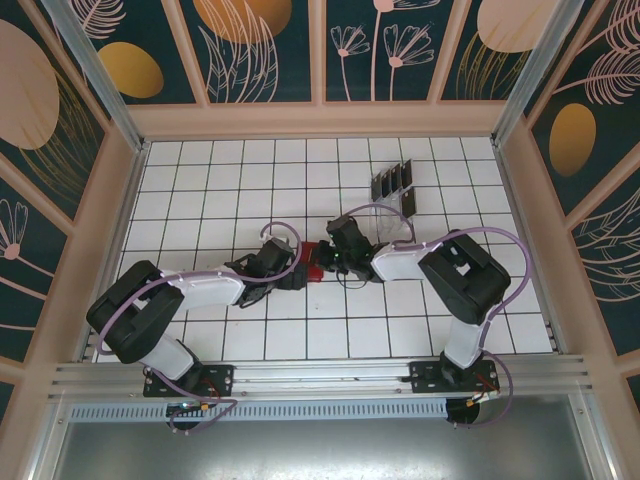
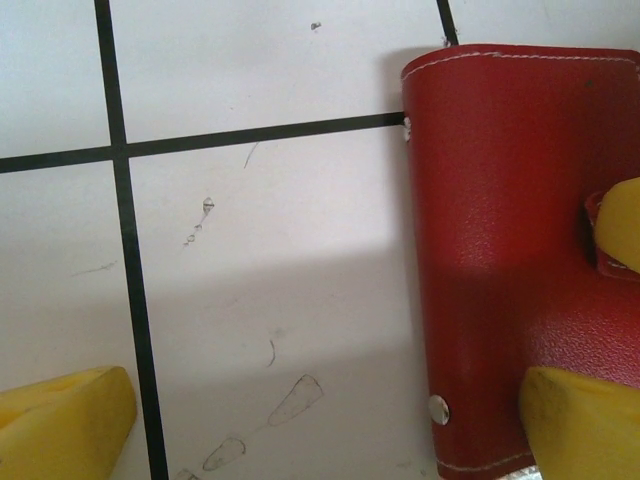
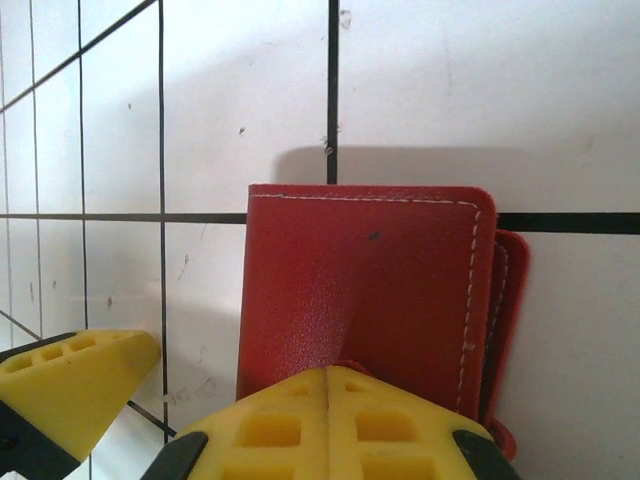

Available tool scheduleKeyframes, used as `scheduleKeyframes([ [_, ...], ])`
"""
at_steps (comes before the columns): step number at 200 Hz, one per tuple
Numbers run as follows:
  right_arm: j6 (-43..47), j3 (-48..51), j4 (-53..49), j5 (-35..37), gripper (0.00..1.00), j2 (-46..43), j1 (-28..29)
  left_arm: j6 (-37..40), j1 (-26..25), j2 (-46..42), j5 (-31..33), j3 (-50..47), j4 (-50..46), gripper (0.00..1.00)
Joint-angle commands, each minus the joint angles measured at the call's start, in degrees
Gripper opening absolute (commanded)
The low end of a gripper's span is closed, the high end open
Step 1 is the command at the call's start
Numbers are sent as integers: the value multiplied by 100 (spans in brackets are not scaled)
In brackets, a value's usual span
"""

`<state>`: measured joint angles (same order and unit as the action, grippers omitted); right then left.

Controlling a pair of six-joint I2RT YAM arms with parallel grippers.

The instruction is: Put the credit cards into the card holder

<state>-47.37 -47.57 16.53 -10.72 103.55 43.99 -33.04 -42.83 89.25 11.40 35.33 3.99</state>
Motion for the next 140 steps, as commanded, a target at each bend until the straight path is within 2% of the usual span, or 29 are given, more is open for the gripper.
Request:
scheduleKeyframes([
  [1, -99, 561, -1365, 404, 0, 292, -290, -79, 16, 188, -434, -278, -156, 99],
  [97, 213, -379, -1658, 285, 0, 463, 82, -146, 12, 197, -523, -387, 6, 98],
  [118, 396, -782, -1700, 220, 8, 319, 103, -232, 16, 34, -423, -379, -64, 99],
  [140, 644, -1398, -1767, 142, 23, 113, 101, -346, 15, -200, -218, -295, -206, 98],
])
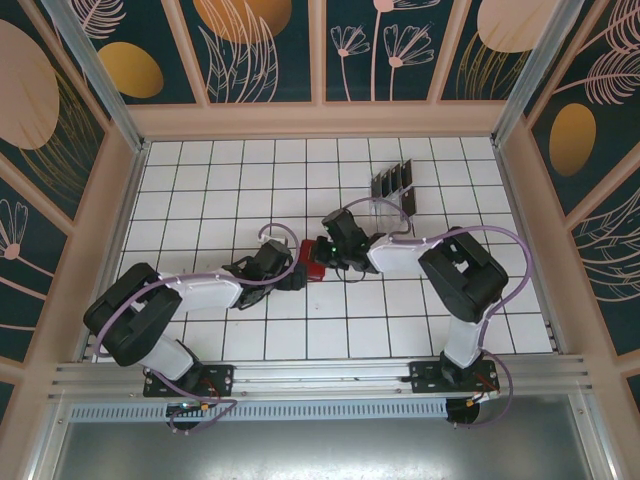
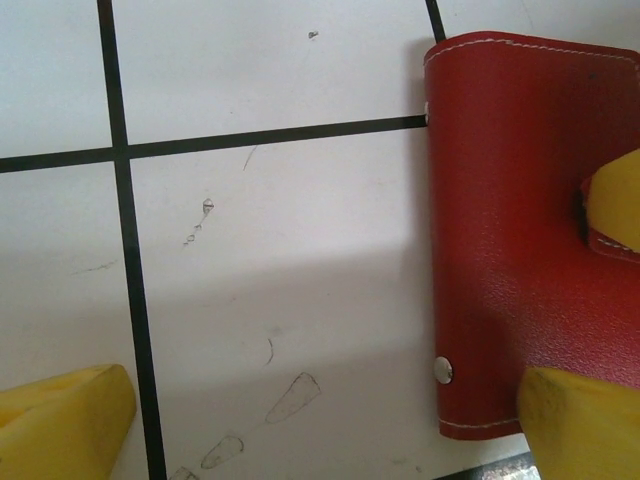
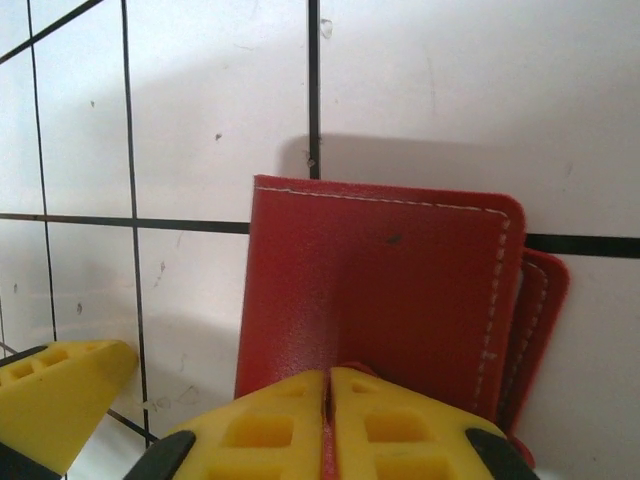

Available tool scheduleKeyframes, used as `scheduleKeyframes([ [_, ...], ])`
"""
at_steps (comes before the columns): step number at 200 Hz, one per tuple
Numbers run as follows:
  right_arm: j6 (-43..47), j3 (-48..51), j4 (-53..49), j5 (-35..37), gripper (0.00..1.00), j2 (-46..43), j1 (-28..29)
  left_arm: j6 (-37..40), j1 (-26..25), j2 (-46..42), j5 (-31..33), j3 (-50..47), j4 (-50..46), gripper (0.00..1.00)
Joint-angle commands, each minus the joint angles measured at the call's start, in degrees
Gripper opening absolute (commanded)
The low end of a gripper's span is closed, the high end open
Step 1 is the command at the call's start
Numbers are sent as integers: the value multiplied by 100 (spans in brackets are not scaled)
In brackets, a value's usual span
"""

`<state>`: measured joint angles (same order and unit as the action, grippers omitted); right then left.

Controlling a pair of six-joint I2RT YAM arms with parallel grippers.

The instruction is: Put the credit cards into the card holder

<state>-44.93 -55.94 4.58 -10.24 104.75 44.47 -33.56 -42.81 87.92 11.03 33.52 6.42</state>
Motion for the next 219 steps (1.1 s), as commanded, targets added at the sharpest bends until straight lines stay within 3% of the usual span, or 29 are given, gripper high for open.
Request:
scheduleKeyframes([
  [1, 415, -586, -572, 89, 24, -25, 58, -301, 16, -79, -167, -107, -457, 98],
  [37, 612, -1164, -538, 18, 48, -777, -79, -543, 14, -736, 455, 208, -823, 98],
  [75, 864, -824, -642, 337, 70, -2125, -575, -337, 90, -1581, 1744, 798, -1250, 99],
  [97, 1026, -393, -824, 782, 80, -3015, -1172, 134, 571, -1977, 1908, 1160, -1092, 98],
  [114, 1155, -24, -968, 1353, 99, -3599, -1720, 387, 1208, -2212, 1811, 1359, -853, 98],
  [127, 1227, 256, -1024, 1810, 99, -3955, -2224, 777, 1612, -2343, 1948, 1379, -473, 99],
  [153, 1583, 1017, -585, 2680, 99, -4473, -3102, 2064, 2005, -2726, 2560, 718, 1212, 98],
  [184, 2073, 1765, 39, 2737, 99, -4561, -3964, 2128, 2990, -3002, 2200, -189, 2051, 98],
  [219, 2501, 2719, 1357, 3255, 99, -4412, -4130, 2275, 3344, -2695, 2030, -1242, 3283, 99],
])
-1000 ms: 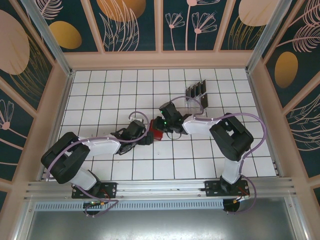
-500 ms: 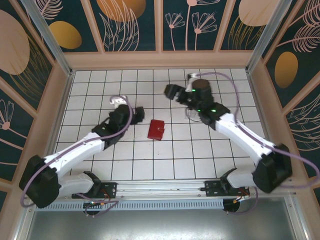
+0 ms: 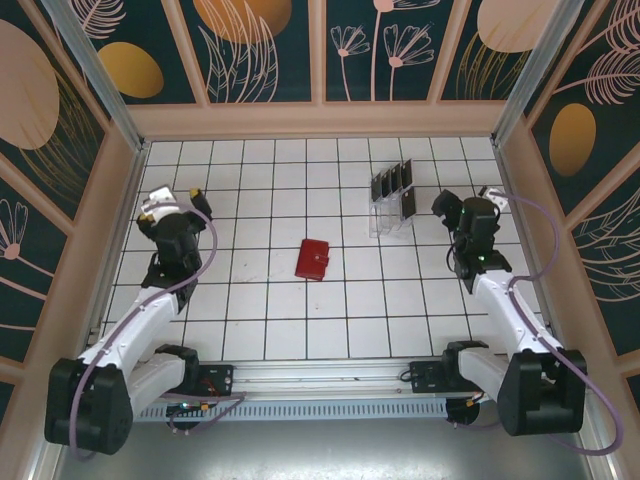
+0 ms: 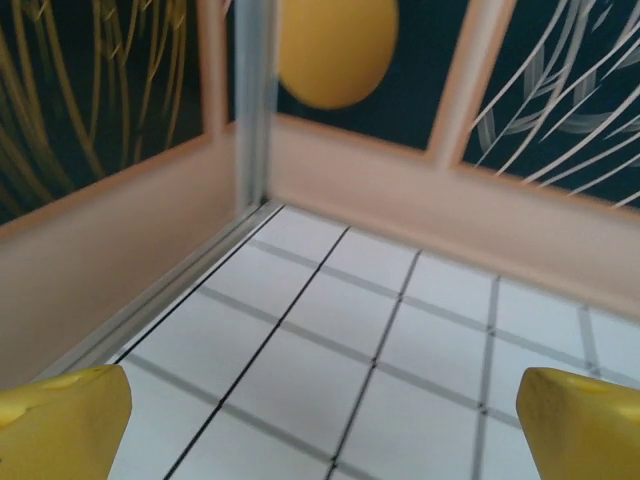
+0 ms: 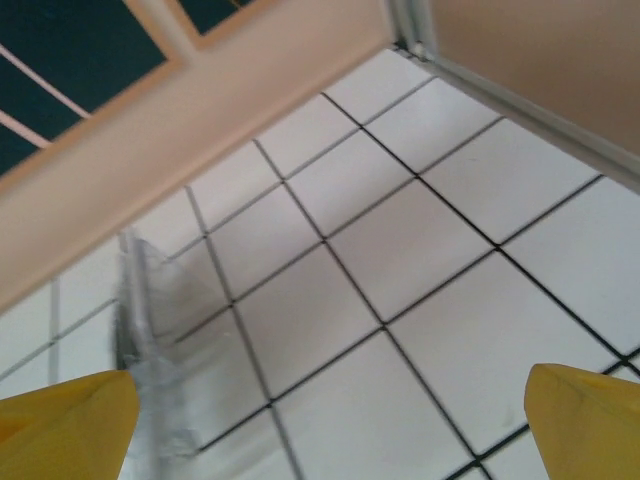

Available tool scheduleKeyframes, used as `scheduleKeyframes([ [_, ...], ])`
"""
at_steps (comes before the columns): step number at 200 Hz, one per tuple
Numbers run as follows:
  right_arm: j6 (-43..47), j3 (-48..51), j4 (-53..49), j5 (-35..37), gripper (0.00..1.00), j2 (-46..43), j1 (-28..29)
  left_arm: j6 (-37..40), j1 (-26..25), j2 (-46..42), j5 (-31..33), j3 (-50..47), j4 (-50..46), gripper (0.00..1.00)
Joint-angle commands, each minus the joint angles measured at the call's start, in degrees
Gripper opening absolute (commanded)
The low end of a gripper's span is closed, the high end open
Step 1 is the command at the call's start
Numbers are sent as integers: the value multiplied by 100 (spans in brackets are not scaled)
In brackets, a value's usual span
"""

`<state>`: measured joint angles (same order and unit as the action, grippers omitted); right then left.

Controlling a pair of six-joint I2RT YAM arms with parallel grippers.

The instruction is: Put the credit cards into the card holder

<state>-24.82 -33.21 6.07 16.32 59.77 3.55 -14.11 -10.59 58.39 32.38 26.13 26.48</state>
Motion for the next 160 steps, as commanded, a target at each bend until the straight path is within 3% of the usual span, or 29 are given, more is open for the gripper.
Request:
scheduleKeyframes([
  [1, 502, 464, 1254, 609, 99, 109, -39, 330, 129, 281, -103, -525, 1305, 99],
  [56, 1408, 1444, 3208, 965, 99, 1041, -55, 1154, 225, 1627, -20, -1436, 3572, 98],
  [76, 1758, 1909, 4399, 876, 99, 1375, -52, 1242, 345, 1847, -533, -1460, 4033, 99],
  [97, 2022, 2146, 5344, 619, 99, 1536, -60, 1240, 480, 2058, -1119, -1191, 3798, 98],
  [108, 2162, 2253, 5868, 546, 99, 1673, -59, 1215, 539, 2214, -1499, -1351, 4259, 99],
  [125, 2344, 2296, 6376, 491, 99, 1887, -63, 1226, 543, 2521, -1552, -1613, 5047, 98],
  [138, 2262, 2405, 6708, 265, 99, 2035, -123, 1195, 604, 2622, -1693, -1483, 4913, 98],
  [153, 2304, 2691, 7908, 214, 99, 2549, -109, 1087, 749, 2808, -1933, -1374, 4779, 99],
  [160, 2371, 2653, 7675, 72, 99, 2470, -67, 1086, 760, 2952, -1954, -1424, 5116, 98],
])
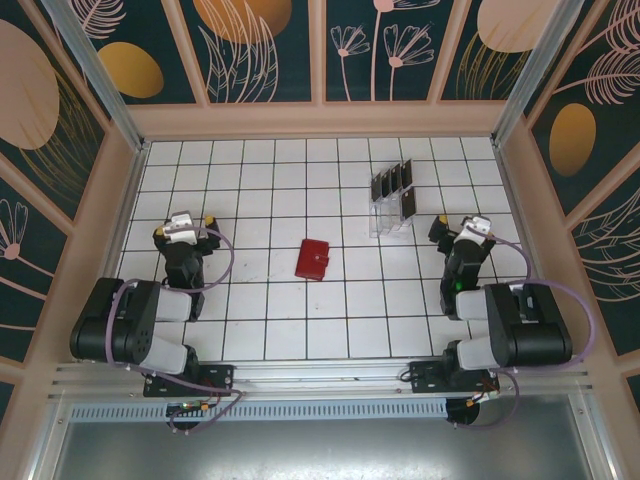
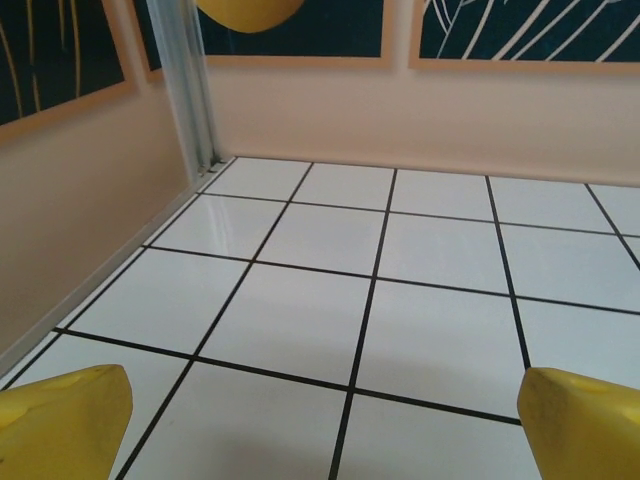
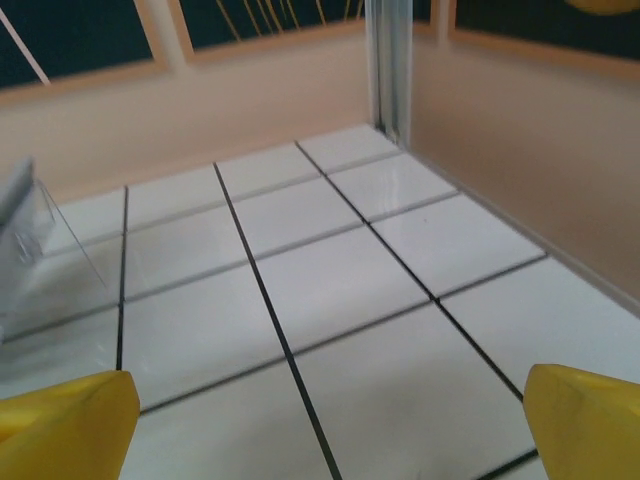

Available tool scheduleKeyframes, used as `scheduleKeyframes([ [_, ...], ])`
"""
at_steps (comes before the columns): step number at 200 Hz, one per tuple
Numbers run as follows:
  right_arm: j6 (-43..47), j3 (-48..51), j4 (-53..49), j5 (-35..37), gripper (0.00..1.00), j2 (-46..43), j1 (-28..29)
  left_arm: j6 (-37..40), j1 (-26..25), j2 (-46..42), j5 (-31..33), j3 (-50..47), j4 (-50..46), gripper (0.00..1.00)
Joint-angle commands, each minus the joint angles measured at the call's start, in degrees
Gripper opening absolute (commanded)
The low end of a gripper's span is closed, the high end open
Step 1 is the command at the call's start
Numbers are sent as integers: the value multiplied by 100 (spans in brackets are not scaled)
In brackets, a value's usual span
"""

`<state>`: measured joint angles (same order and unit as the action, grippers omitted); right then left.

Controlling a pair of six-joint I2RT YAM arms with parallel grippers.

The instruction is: Put the credit cards into the card holder

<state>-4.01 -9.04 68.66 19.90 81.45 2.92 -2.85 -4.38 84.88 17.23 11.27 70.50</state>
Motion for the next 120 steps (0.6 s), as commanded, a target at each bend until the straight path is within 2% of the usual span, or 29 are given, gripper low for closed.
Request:
scheduleKeyframes([
  [1, 289, 223, 1366, -308, 99, 288, 6, -40, 139, 306, -435, 65, 730, 98],
  [25, 416, 133, 1405, -780, 99, 653, 4, -101, 256, 240, -694, 229, 254, 99],
  [35, 520, 211, 2270, -435, 99, 1054, 71, -109, 280, 261, -722, 231, 276, 99],
  [44, 392, 87, 1472, -528, 99, 770, 53, -120, 288, 250, -751, 267, 189, 99],
  [54, 350, -86, 1394, -710, 99, 896, -84, -146, 321, 271, -801, 288, 183, 99],
  [64, 93, -267, 758, -1028, 99, 762, -321, -165, 358, 279, -853, 301, 143, 99],
  [76, 77, -188, 1033, -992, 99, 824, -357, -169, 359, 272, -856, 306, 141, 99],
  [120, 114, -188, 1014, -980, 99, 811, -325, -173, 368, 277, -862, 303, 139, 99],
])
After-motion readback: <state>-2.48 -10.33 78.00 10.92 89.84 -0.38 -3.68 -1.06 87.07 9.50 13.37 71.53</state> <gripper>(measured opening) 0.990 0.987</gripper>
